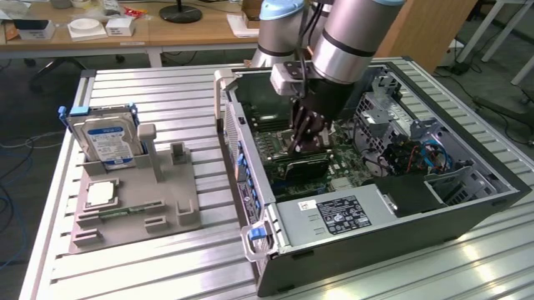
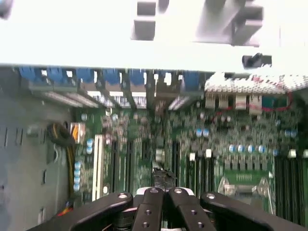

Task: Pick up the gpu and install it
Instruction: 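Press down on the gpu until it lock into place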

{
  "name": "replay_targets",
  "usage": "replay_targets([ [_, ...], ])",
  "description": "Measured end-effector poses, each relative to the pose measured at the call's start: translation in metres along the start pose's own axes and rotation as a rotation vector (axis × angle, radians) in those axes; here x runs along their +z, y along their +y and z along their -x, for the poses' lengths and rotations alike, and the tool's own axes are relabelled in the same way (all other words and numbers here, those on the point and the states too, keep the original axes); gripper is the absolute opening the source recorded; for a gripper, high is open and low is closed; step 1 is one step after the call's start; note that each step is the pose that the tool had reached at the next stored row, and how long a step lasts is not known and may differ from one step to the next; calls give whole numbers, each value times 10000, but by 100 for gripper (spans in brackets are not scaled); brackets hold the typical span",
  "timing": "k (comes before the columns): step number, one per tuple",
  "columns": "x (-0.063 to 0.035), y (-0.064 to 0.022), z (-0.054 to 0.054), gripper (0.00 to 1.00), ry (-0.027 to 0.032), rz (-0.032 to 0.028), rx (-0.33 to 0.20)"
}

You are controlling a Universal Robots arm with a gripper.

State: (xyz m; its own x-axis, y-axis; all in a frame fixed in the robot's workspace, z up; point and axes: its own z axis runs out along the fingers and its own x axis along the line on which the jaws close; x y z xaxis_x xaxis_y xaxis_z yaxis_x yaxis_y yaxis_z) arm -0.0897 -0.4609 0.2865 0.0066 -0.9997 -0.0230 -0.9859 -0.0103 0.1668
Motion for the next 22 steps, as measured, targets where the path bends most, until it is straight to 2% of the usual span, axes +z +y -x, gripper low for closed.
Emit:
replay_targets([
  [15,0,-4,0,10,-28,2724,58],
  [17,1,-25,0,10,-31,3081,67],
  [19,2,-85,-1,10,-36,3367,72],
  [20,1,-121,-2,10,-35,3463,73],
  [21,1,-146,-2,10,-37,3593,77],
  [22,2,-164,-2,10,-37,3759,81],
])
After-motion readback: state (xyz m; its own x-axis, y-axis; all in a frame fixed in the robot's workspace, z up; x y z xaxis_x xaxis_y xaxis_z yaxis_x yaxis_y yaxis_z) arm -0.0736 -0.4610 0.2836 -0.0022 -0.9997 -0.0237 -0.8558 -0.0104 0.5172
